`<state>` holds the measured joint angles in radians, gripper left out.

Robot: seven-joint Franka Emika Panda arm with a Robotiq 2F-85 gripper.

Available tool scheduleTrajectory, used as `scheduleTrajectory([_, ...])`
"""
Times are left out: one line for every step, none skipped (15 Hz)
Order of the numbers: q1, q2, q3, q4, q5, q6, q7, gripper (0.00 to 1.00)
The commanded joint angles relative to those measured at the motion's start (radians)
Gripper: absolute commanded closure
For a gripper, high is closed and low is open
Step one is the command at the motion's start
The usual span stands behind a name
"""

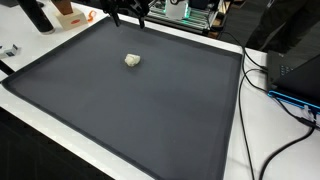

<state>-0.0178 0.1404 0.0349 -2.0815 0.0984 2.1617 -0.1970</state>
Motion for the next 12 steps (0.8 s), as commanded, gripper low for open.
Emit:
scheduleTrajectory([0.004,0.046,-0.001,0.020,0.006,-0.054,-0.008,0.00])
scheduleTrajectory([0.005,0.065,0.001,0.017,0.013,-0.050,-0.016,0.00])
scheduleTrajectory([0.005,0.086,0.001,0.011,0.011,-0.050,-0.008,0.00])
scheduleTrajectory([0.005,0.101,0.001,0.005,0.005,-0.034,-0.009,0.00])
scheduleTrajectory([0.007,0.117,-0.001,-0.003,-0.009,-0.010,0.002,0.00])
scheduleTrajectory([0.008,0.135,-0.001,-0.004,-0.018,0.007,0.008,0.00])
scheduleTrajectory([0.011,0.152,-0.004,-0.011,-0.030,0.047,0.022,0.00])
scheduleTrajectory([0.011,0.170,-0.004,-0.009,-0.037,0.066,0.023,0.00])
scheduleTrajectory([0.012,0.185,-0.006,-0.011,-0.042,0.102,0.031,0.00])
scheduleTrajectory([0.011,0.201,-0.007,-0.009,-0.049,0.125,0.029,0.00])
scheduleTrajectory([0.014,0.217,-0.012,-0.006,-0.061,0.147,0.048,0.00])
scheduleTrajectory([0.014,0.231,-0.014,-0.005,-0.071,0.166,0.057,0.00])
